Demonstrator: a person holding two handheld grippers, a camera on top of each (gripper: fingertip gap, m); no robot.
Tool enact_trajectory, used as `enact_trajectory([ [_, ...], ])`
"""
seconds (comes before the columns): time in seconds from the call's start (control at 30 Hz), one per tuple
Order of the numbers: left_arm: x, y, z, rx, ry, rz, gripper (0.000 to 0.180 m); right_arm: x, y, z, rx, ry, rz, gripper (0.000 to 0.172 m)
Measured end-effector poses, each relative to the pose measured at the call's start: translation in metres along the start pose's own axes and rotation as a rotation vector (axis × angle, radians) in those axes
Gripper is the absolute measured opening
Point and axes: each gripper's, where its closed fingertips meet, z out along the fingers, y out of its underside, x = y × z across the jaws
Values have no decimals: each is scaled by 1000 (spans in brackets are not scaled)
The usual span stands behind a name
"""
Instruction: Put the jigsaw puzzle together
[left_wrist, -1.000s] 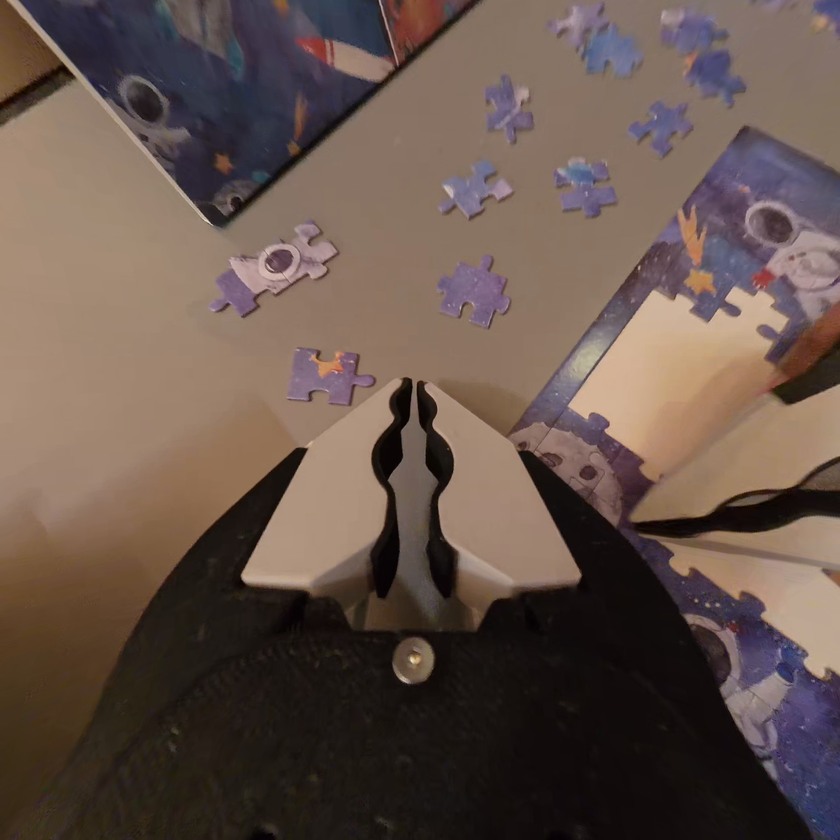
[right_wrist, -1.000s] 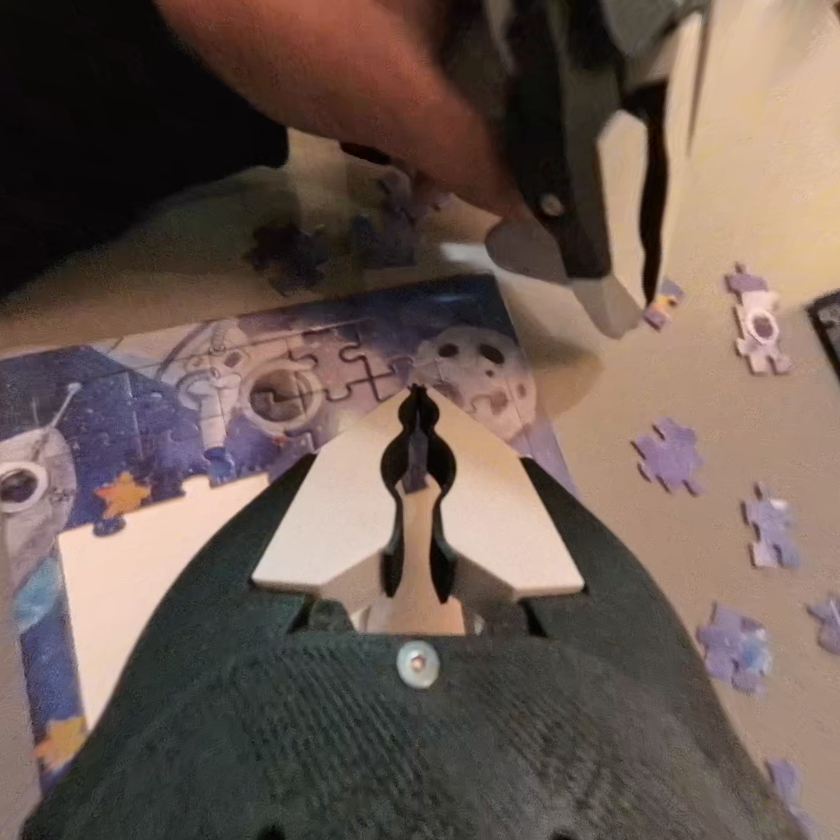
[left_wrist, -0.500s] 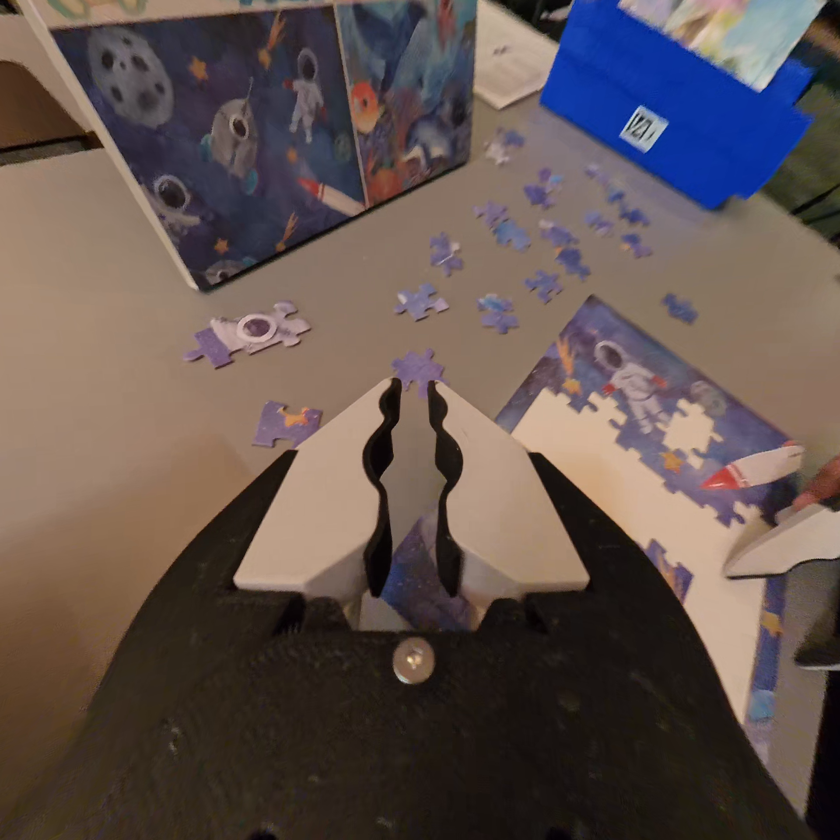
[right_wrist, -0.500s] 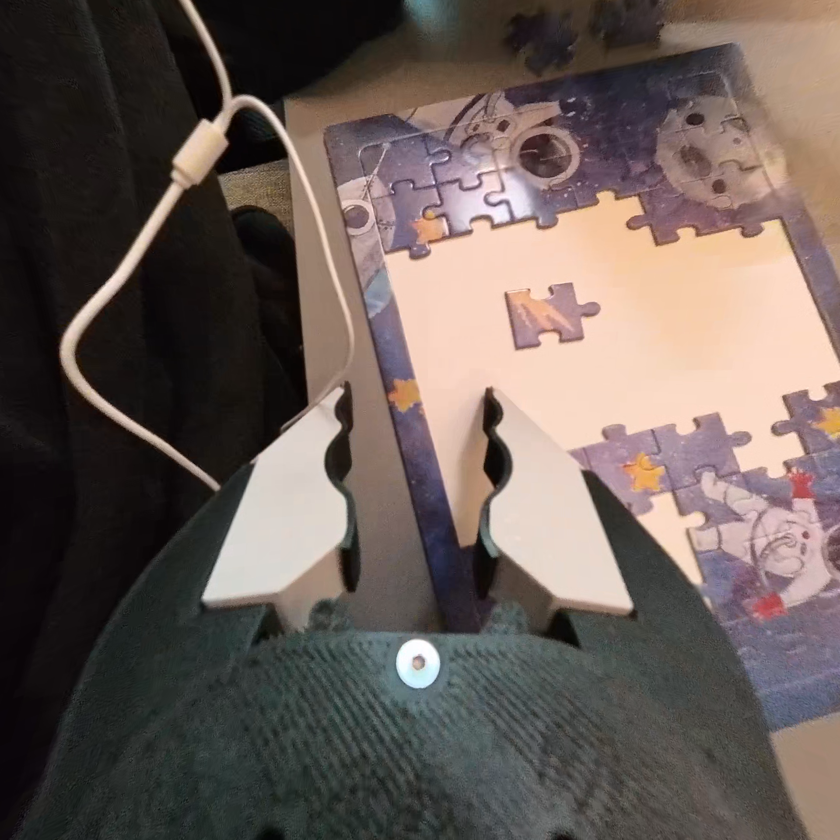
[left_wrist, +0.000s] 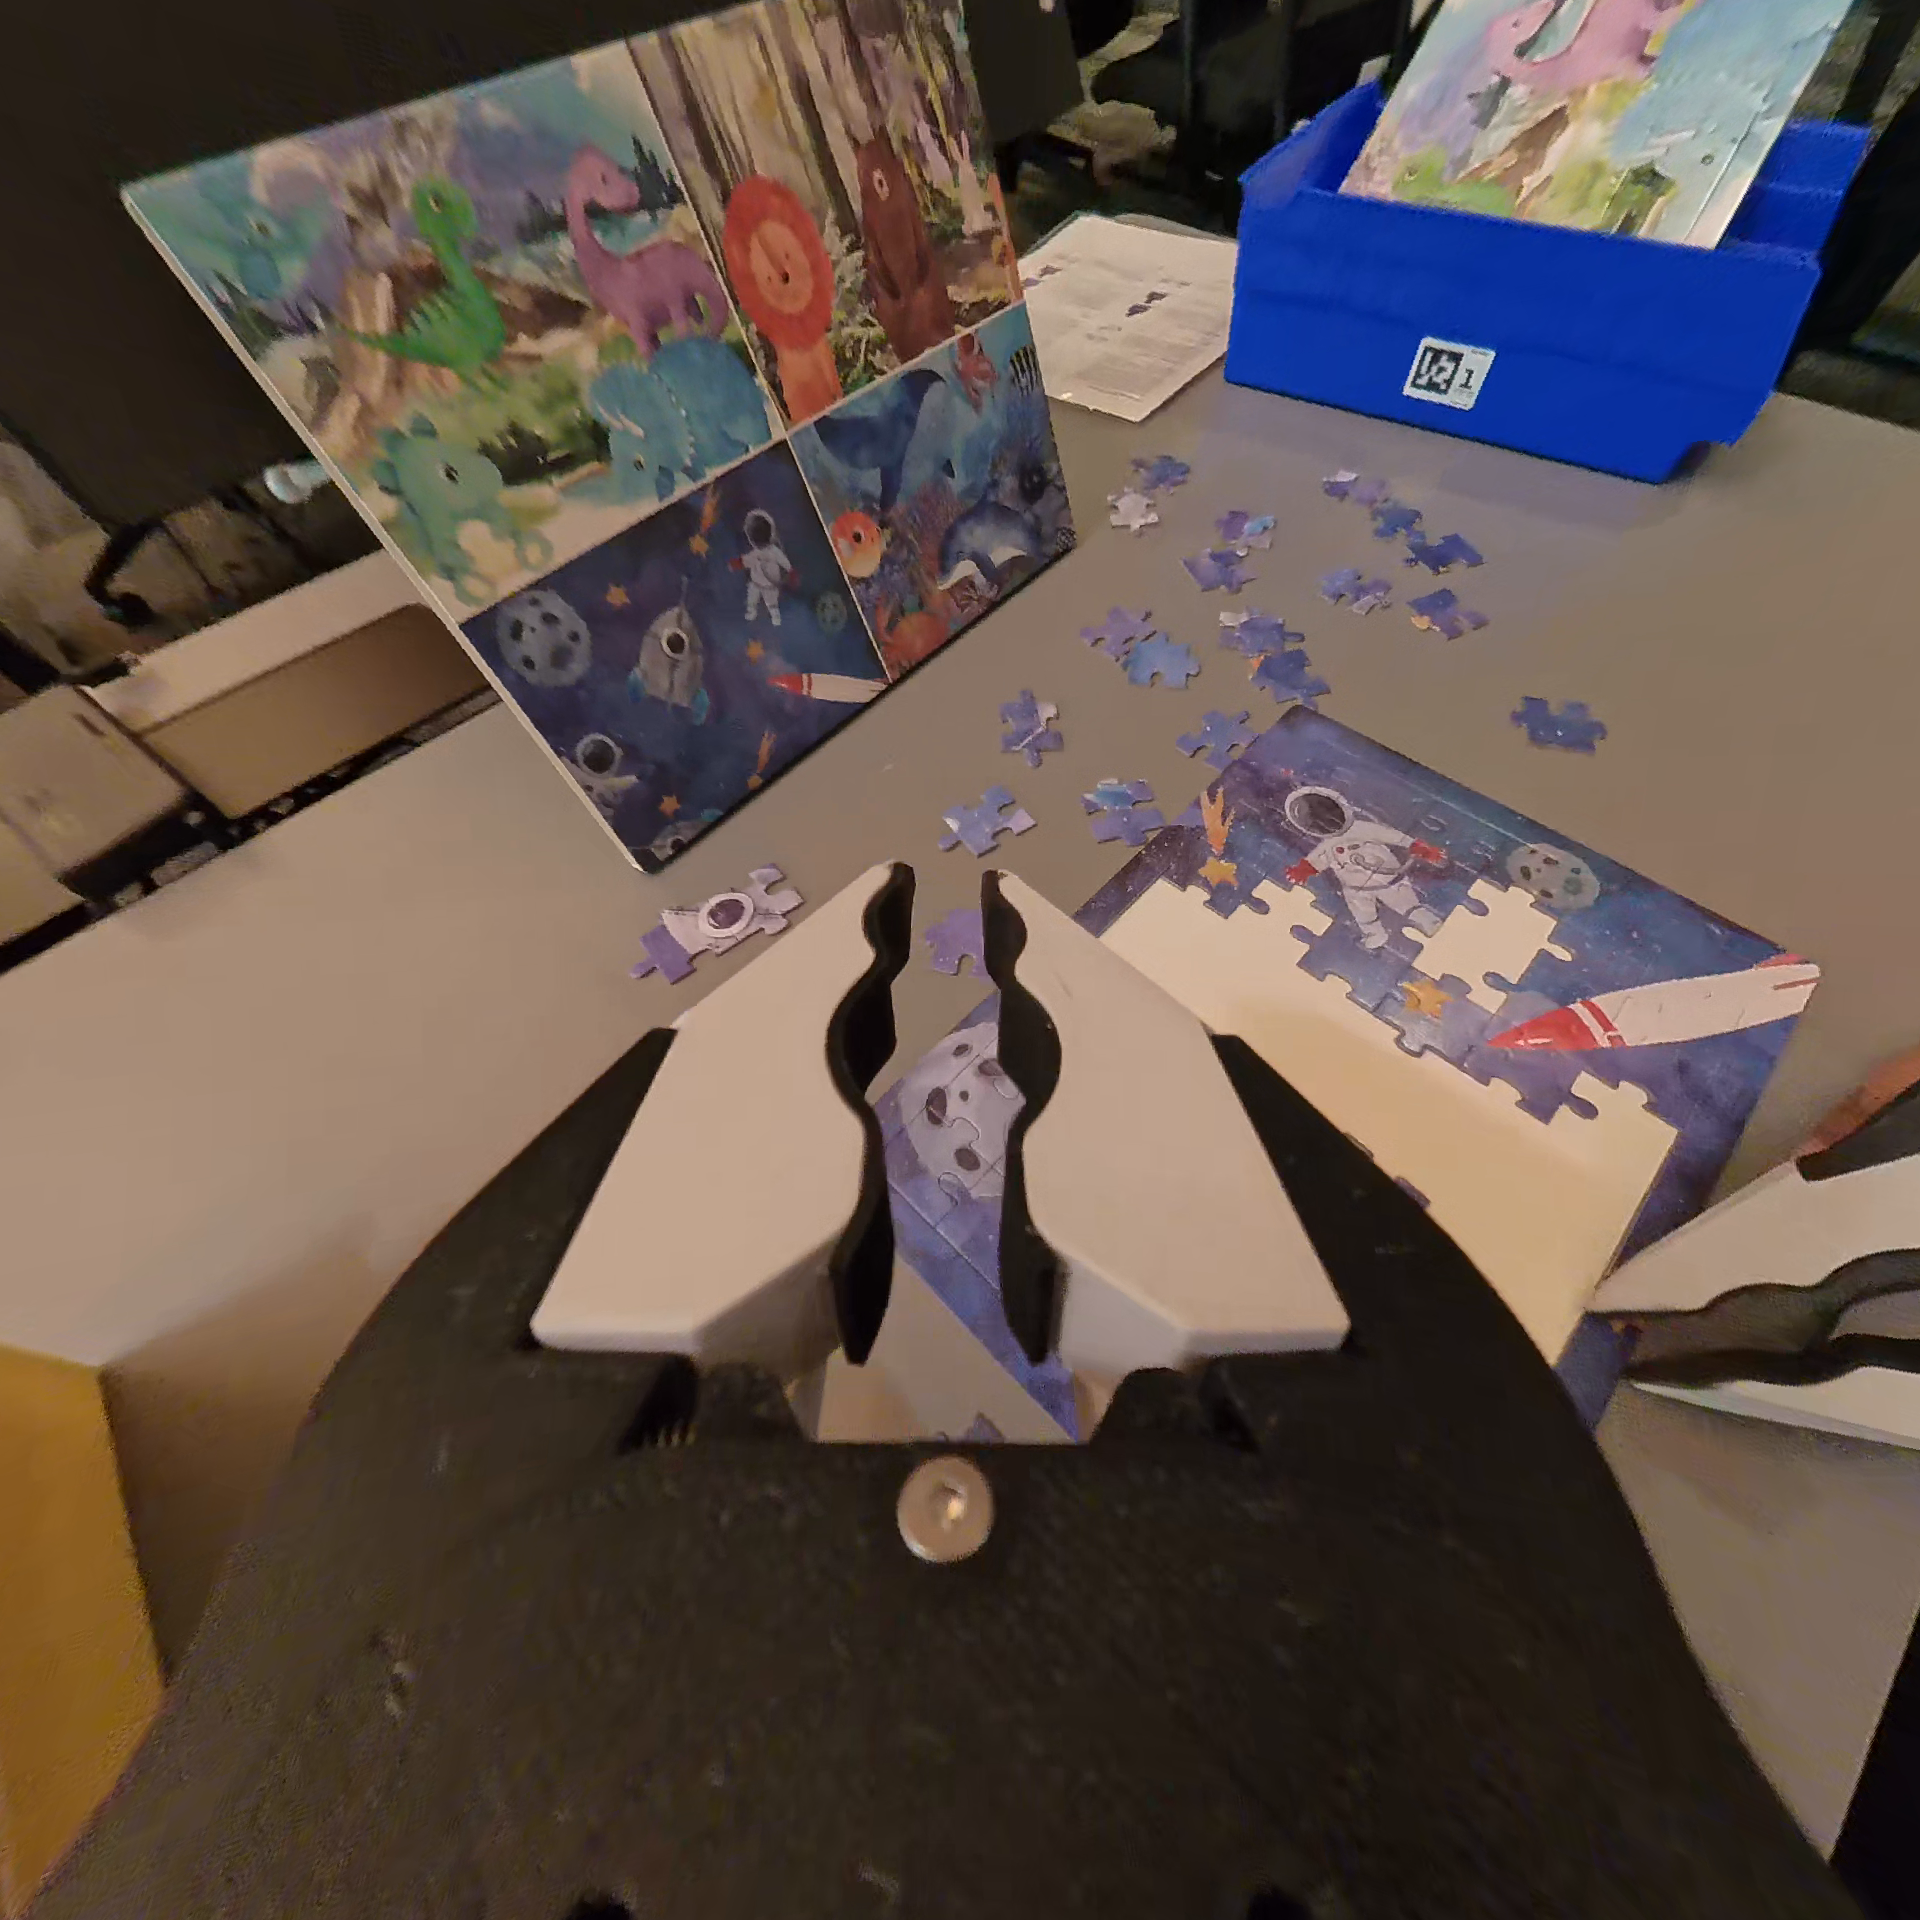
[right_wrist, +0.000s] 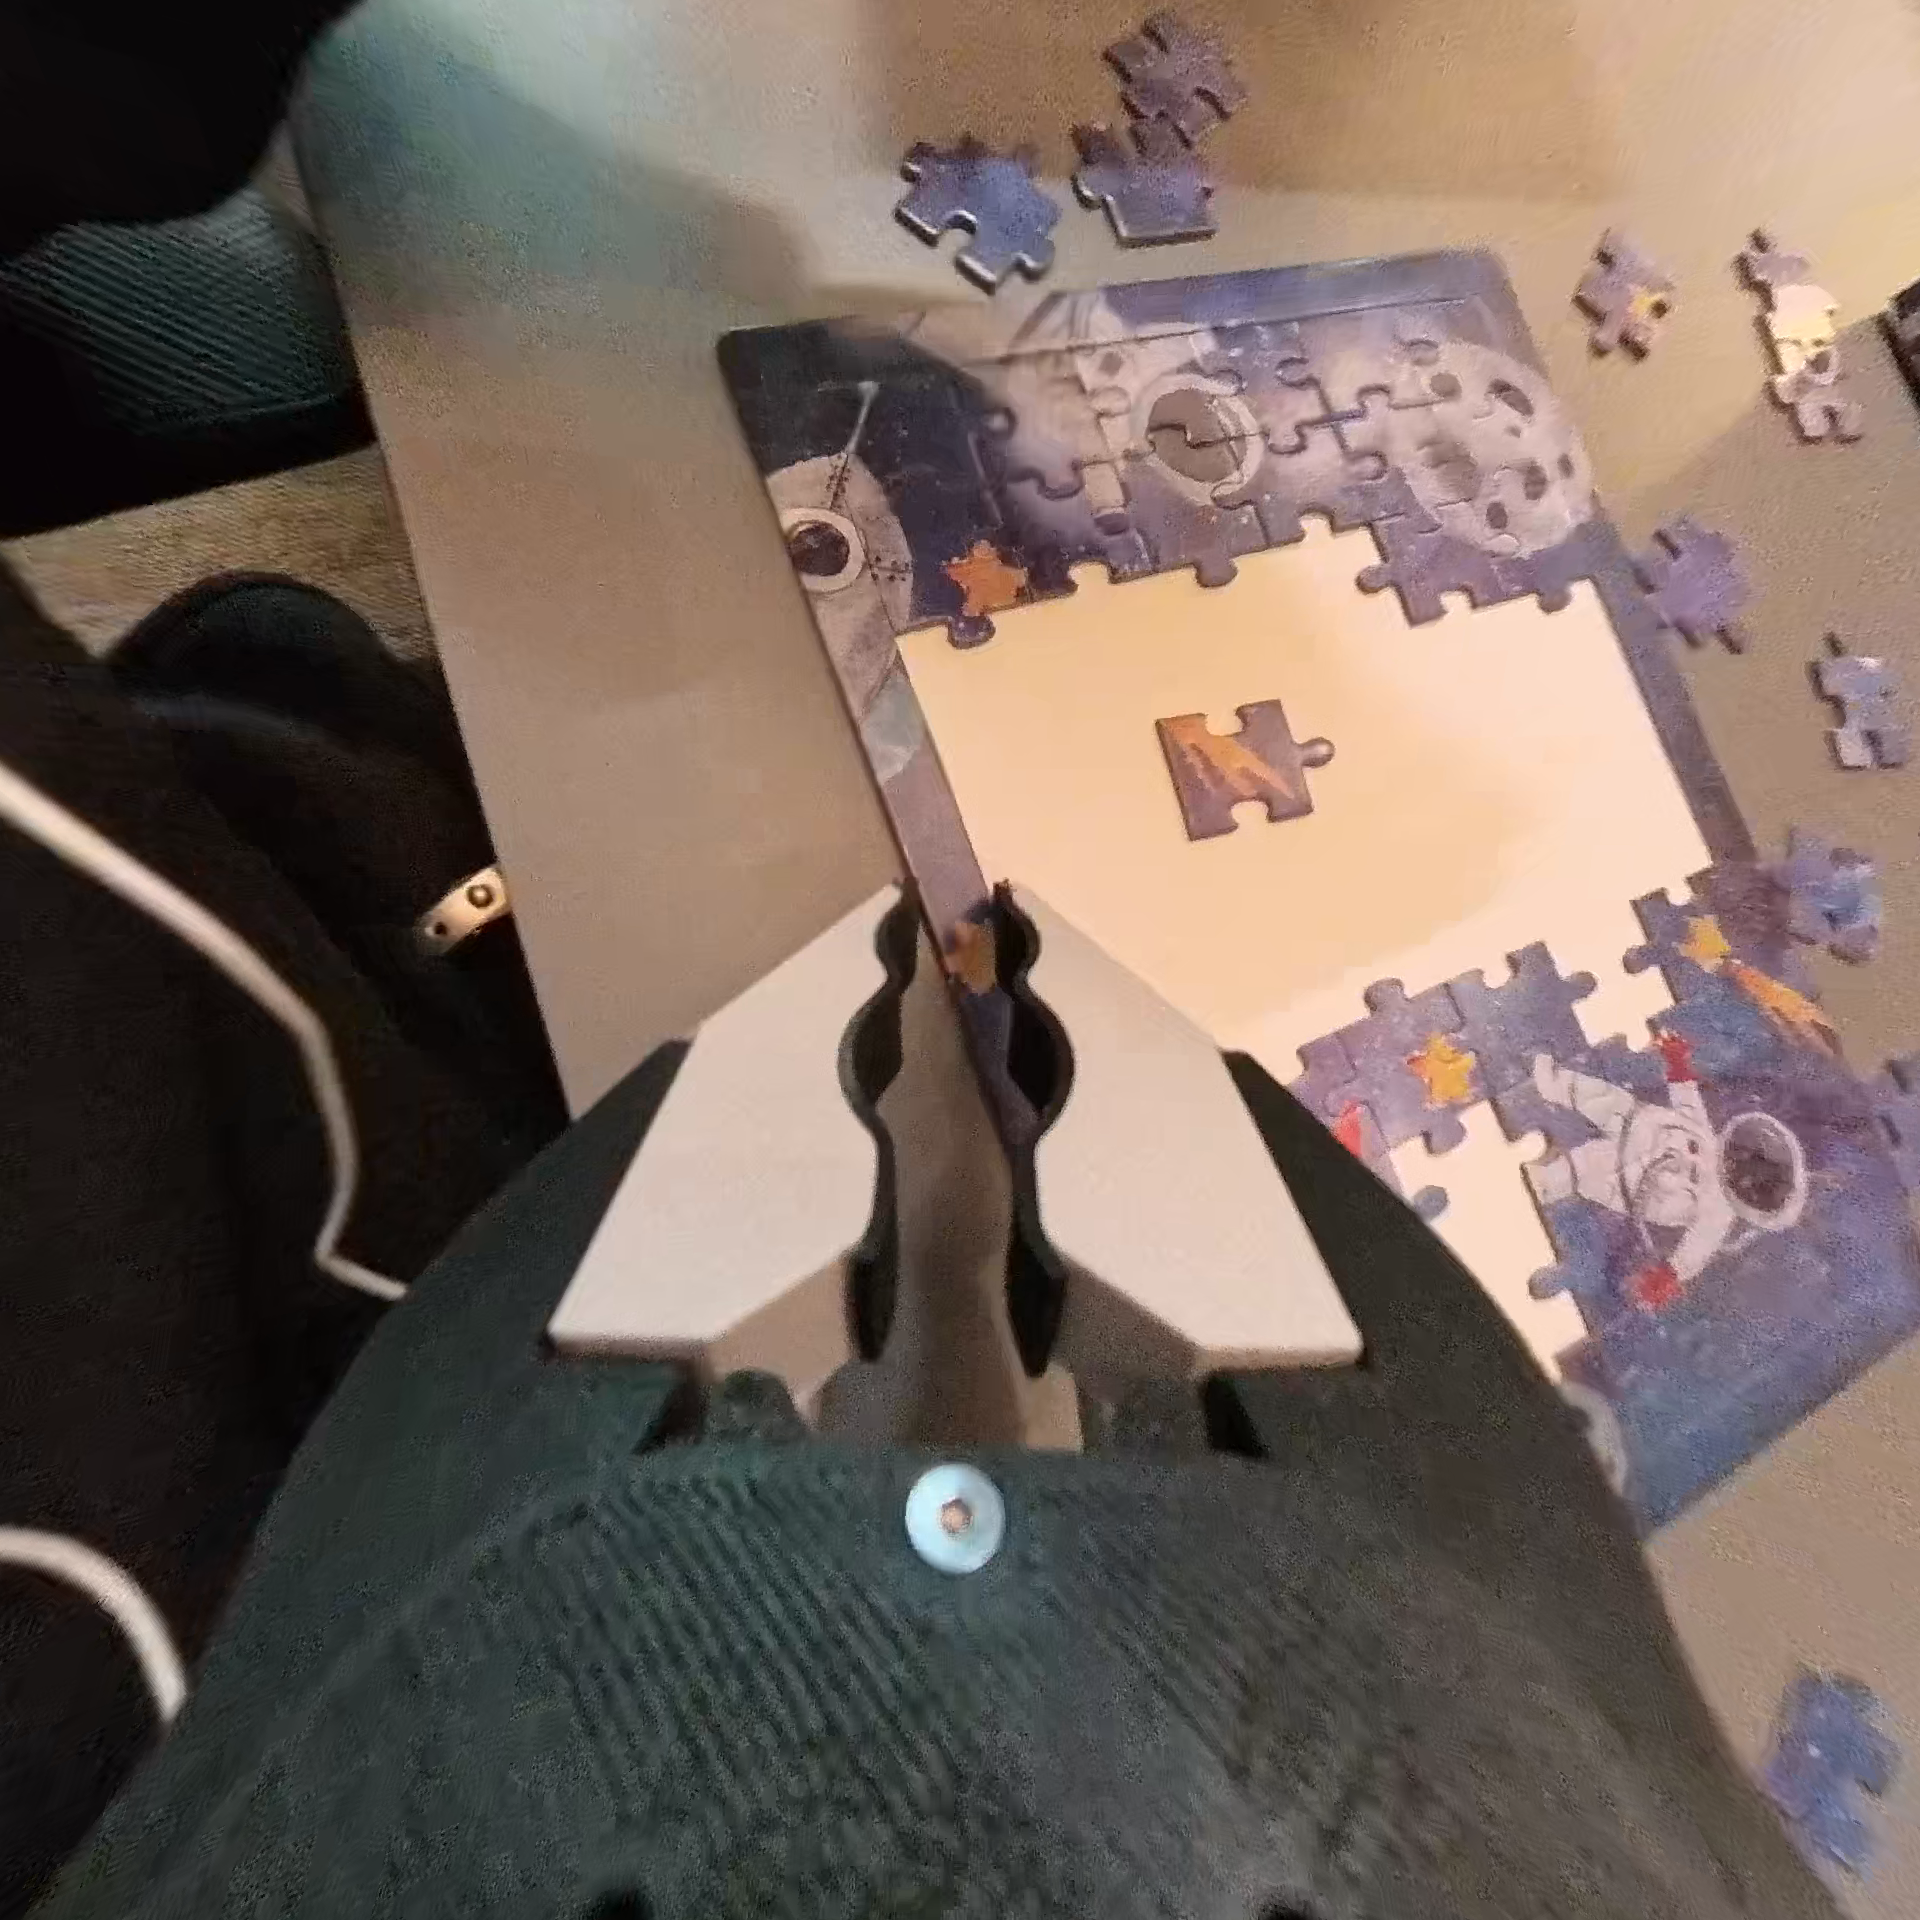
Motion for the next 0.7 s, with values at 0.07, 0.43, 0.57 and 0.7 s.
enact_trajectory([
  [0.07, 3, -5, -5, 11, -5, 21, 11, 3, -1, 1, -15, 35, -10, 14],
  [0.43, 9, 6, 10, -26, 25, 32, 11, 45, -19, -23, 217, -60, 215, 37],
  [0.57, 1, 31, 28, -84, 57, -28, 11, 60, -19, -3, 130, -31, 131, 37],
  [0.7, 4, 51, 47, -127, 127, -84, 12, 59, -18, 18, 60, -104, 60, 46],
])
